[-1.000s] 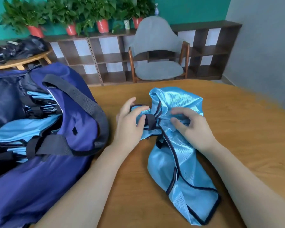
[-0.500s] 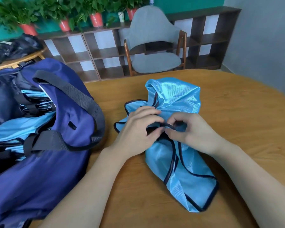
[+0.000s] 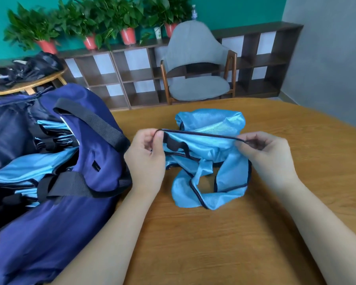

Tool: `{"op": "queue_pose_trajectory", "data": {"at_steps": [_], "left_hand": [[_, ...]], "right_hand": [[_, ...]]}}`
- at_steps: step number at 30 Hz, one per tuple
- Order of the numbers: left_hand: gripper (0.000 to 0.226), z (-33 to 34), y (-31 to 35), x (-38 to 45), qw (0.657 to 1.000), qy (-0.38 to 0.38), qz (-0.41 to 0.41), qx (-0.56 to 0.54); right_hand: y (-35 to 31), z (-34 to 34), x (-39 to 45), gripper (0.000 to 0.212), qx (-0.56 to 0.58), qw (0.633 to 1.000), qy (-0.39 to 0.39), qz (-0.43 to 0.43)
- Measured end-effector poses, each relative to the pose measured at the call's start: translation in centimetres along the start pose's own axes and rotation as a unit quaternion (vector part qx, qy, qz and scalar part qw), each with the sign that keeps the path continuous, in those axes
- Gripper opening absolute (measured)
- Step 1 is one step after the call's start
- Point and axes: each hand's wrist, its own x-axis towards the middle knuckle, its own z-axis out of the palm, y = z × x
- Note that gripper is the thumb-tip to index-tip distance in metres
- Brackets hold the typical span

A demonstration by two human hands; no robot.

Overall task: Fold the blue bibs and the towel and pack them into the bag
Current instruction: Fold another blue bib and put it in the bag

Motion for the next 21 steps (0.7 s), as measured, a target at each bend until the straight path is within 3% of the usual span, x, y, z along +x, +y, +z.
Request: {"op": "queue_pose_trajectory", "data": {"at_steps": [3, 6, 9, 12, 15, 18, 21], "left_hand": [[0.017, -0.1, -0.3, 0.1, 0.998, -0.028, 0.028, 0.049], [0.036, -0.2, 0.2, -0.6, 0.986, -0.083, 0.123, 0.069], [0.032, 0.1, 1.4, -1.9, 0.963, -0.165, 0.203, 0.066], [0.03, 1.0, 0.9, -2.6, 0.945, -0.226, 0.215, 0.099], [0.014, 1.1, 0.4, -2.3, 0.958, -0.153, 0.219, 0.1], [0.015, 0.1, 1.1, -1.0, 0.993, -0.036, 0.11, 0.035], [0.017, -0.7, 1.3, 0.1, 0.999, 0.022, 0.035, 0.022]], "right_hand": [[-0.3, 0.1, -0.2, 0.005, 0.053, 0.998, -0.002, 0.015], [-0.8, 0.7, -0.5, 0.005, 0.097, 0.995, -0.024, 0.016], [-1.2, 1.2, -0.9, 0.009, 0.12, 0.992, -0.048, 0.007], [-1.6, 1.3, -1.2, 0.021, 0.165, 0.983, -0.079, 0.016], [-1.9, 1.3, -1.3, 0.018, 0.16, 0.983, -0.082, 0.027], [-1.1, 0.9, -1.0, 0.008, 0.034, 0.999, -0.042, 0.004], [-0.5, 0.6, -0.6, 0.007, -0.017, 1.0, -0.016, 0.006]]}}
